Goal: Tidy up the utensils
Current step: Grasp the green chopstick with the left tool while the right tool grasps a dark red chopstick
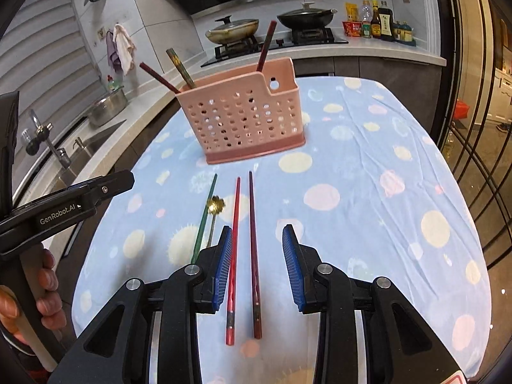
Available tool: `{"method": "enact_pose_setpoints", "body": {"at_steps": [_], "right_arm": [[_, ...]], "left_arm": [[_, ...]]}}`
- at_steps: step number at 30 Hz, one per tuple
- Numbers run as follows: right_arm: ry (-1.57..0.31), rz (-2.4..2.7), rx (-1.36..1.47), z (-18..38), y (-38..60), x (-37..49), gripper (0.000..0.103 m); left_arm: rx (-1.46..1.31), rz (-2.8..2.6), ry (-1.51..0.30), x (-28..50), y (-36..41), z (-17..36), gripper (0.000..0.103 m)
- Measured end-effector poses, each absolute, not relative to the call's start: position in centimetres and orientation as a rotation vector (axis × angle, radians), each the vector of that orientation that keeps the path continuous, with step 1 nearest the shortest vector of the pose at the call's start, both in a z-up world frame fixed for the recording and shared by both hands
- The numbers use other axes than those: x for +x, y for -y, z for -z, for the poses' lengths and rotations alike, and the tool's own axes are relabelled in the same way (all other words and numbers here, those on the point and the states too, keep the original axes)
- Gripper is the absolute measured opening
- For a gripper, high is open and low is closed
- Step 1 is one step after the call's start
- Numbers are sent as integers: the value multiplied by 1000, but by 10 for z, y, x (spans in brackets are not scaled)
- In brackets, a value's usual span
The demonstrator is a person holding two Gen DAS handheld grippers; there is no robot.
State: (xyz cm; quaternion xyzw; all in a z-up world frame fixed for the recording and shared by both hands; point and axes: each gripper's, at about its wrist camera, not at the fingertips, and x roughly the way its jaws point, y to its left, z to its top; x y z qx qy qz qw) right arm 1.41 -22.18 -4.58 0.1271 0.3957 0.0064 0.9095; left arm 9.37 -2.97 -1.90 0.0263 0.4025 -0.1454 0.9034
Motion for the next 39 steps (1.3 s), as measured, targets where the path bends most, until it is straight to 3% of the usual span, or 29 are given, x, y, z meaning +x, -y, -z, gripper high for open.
{"method": "enact_pose_setpoints", "body": {"at_steps": [14, 39], "right_arm": [[-956, -27, 233, 102, 207, -7, 32], [-1026, -46, 208, 129, 197, 0, 27]], "left_arm": [[105, 317, -993, 59, 32, 89, 55], [170, 369, -1085, 51, 50, 127, 54]]}}
